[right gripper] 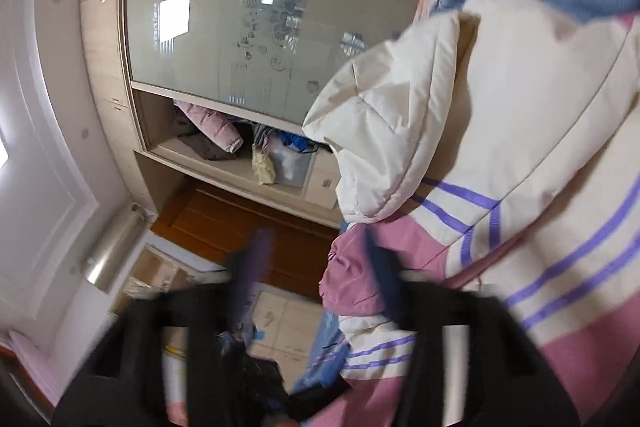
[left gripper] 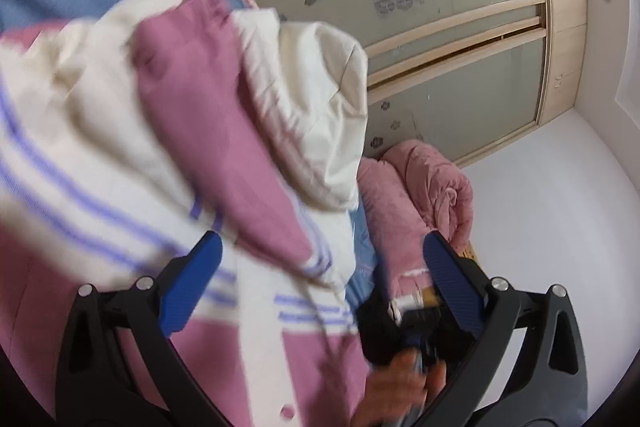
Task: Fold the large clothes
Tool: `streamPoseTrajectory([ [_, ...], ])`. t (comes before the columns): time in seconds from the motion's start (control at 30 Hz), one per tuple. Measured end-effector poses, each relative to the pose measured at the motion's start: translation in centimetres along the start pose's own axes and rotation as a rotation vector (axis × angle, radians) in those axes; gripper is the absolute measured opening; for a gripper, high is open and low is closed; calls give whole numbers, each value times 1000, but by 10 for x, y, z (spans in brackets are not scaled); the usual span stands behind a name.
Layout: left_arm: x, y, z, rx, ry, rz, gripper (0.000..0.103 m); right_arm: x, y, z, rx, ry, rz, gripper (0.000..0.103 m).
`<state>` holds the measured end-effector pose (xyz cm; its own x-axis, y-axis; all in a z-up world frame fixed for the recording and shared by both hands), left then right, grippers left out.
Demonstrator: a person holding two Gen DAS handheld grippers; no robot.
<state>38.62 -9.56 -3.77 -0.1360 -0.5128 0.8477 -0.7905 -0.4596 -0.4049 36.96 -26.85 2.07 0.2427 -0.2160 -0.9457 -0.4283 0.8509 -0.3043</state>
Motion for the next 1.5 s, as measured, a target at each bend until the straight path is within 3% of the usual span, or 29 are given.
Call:
streamPoseTrajectory([
  [0.1,17,-25,28,-8,2,-42,101,-12,4,-9,-16,-22,-24,73],
  [0.2,12,-43,67,-117,-25,-196,101,-19,-3,-17,-5,10,-78,76],
  [0.27,9,-47,86,-154,-9,-249,101,-15,-4,-23,2,1,-52,77],
  [0.43,-3,-67,125,-116,-17,-265,98,3,-1,-29,-17,-4,27,79],
  [0.5,-8,-70,139,-113,-29,-265,75,6,-2,-31,-17,1,40,79],
  [0.53,-12,-71,145,-116,-57,-254,46,8,-2,-31,-16,2,47,79],
  [0.57,-13,-72,146,-106,-74,-244,27,8,-2,-33,-17,4,50,81],
  [0.77,14,-71,108,4,-31,-74,12,14,1,-36,-23,24,53,82],
  [0.87,25,-58,86,8,-4,-27,12,16,5,-35,-34,42,49,82],
  [0.93,28,-42,68,2,-25,28,12,15,7,-34,-45,50,40,82],
  [1.07,-7,-3,36,-22,-193,80,12,10,13,-30,-65,91,-24,82],
  [1.1,-27,5,34,-51,-245,48,12,9,14,-30,-70,113,-52,82],
  [1.2,-70,15,37,-132,-306,-19,12,6,16,-27,-87,209,-177,84],
  [1.23,-71,16,38,-137,-319,-6,12,3,17,-26,-92,249,-231,87],
  [1.3,-62,17,41,-130,-399,121,16,1,19,-25,-101,302,-310,88],
  [1.4,-52,16,49,-94,-485,284,34,3,23,-21,-119,342,-364,90],
  [1.43,-48,16,48,-92,-471,295,47,5,24,-20,-125,346,-363,90],
  [1.47,-44,15,48,-91,-447,302,69,7,25,-20,-129,345,-359,90],
  [1.5,-38,13,48,-88,-423,312,82,8,26,-19,-133,346,-355,90],
])
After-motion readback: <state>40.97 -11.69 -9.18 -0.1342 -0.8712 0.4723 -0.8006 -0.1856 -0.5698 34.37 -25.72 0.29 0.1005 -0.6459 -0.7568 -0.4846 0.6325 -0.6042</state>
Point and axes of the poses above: each gripper's, at about its wrist camera, not at the fingertips, and z roughly the way its jaws point, x to its right, y to its underside, the point moved 7 cm from there along z, roughly the way its jaws point, and after that the axes turned 8 degrees about -y, right-handed, at the moved point
